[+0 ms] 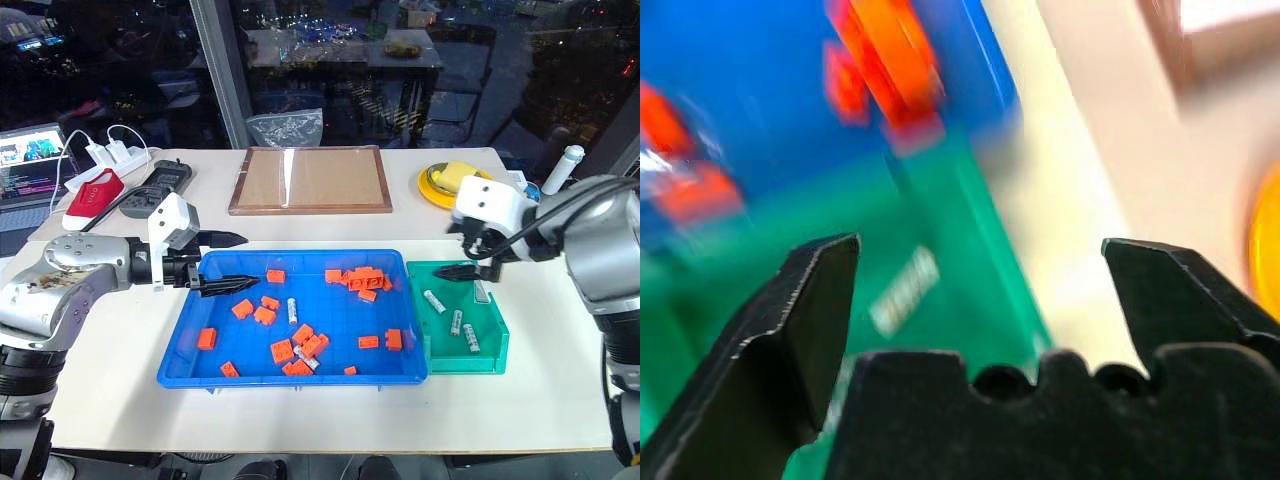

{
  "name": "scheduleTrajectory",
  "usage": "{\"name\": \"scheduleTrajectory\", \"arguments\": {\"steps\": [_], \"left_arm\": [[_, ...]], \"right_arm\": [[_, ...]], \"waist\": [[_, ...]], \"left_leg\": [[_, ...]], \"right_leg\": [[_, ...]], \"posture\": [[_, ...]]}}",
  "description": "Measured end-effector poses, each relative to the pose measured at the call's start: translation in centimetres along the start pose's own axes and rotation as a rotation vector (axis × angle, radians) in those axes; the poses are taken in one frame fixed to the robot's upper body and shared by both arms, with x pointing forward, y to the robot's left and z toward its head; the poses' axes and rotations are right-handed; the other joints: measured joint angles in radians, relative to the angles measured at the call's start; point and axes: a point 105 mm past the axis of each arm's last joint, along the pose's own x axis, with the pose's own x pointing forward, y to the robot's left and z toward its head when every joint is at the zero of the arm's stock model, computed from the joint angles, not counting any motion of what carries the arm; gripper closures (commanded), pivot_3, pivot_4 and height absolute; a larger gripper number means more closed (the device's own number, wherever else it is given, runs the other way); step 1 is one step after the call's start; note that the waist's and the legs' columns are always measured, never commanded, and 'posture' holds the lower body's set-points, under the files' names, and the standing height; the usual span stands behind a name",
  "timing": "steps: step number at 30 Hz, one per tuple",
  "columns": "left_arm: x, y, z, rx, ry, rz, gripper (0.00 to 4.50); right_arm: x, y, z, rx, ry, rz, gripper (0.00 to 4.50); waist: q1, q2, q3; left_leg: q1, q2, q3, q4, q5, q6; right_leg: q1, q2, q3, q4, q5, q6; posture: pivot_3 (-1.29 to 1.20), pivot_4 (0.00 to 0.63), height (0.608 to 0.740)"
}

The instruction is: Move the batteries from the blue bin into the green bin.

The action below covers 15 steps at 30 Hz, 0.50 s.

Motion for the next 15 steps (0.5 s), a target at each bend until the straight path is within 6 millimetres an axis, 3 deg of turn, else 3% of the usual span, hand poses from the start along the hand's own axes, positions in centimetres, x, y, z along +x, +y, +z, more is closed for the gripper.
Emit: {"name": "scheduleTrajectory", "arguments": {"steps": [3, 7, 11, 15], "left_arm": [[-0.7, 0.0, -0.3, 0.002, 0.014, 0.016, 0.0], [-1.3, -0.1, -0.3, 0.003, 0.029, 0.031, 0.0], [-1.5, -0.5, -0.2, -0.01, 0.023, 0.038, 0.0], [-1.3, -1.8, 0.3, -0.011, 0.022, -0.005, 0.0]], "right_arm": [[3.1, 3.1, 3.1, -0.042, -0.124, 0.167, 0.04], [6.8, 7.3, 3.8, -0.088, -0.127, 0.348, 0.04], [8.8, 10.4, 4.3, -0.159, -0.13, 0.458, 0.04], [9.9, 11.5, 4.7, -0.254, -0.15, 0.479, 0.04]], "waist": [[0.002, 0.0, 0.0], [0.015, 0.0, 0.0], [0.019, 0.0, 0.0], [0.016, 0.0, 0.0]], "left_leg": [[0.0, 0.0, -0.001, 0.0, 0.0, 0.0], [-0.003, -0.001, -0.001, 0.001, 0.0, 0.0], [-0.004, -0.001, -0.002, 0.002, 0.0, 0.0], [-0.003, 0.0, -0.002, 0.002, 0.0, 0.0]], "right_leg": [[0.0, 0.0, -0.001, 0.001, 0.0, 0.0], [0.0, 0.0, -0.001, 0.003, 0.0, 0.0], [0.0, 0.0, -0.001, 0.003, 0.0, 0.0], [0.0, 0.0, -0.001, 0.003, 0.0, 0.0]], "posture": [[0.0, 0.15, 0.74], [0.0, 0.15, 0.74], [0.0, 0.15, 0.74], [0.0, 0.15, 0.74]]}}
